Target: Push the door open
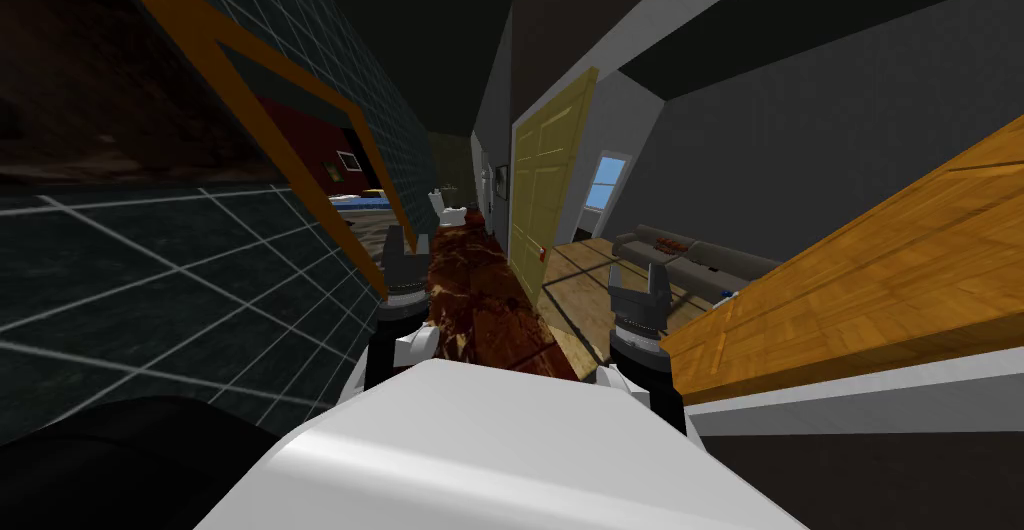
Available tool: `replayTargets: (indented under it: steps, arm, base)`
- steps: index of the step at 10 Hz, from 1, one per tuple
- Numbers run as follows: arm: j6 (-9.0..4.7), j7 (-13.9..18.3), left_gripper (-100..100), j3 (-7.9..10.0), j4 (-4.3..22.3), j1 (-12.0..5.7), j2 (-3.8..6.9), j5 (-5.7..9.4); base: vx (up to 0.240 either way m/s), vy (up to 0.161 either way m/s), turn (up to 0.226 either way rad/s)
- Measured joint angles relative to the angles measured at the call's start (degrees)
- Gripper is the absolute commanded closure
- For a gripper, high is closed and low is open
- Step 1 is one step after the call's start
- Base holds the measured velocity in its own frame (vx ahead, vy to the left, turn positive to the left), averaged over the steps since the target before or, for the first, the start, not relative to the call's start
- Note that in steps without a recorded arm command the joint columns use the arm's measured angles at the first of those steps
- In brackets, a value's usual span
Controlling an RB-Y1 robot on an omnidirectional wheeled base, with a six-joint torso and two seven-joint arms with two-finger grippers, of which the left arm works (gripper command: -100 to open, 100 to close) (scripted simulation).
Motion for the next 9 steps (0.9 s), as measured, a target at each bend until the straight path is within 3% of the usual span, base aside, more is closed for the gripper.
replayTargets:
  steps: [9]
  arm:
    - [-1.24, 0.5, -100, -1.72, 10.7, -3.41, 2.89, 0.65]
  base:
    - [0.098, 0.032, -0.112]
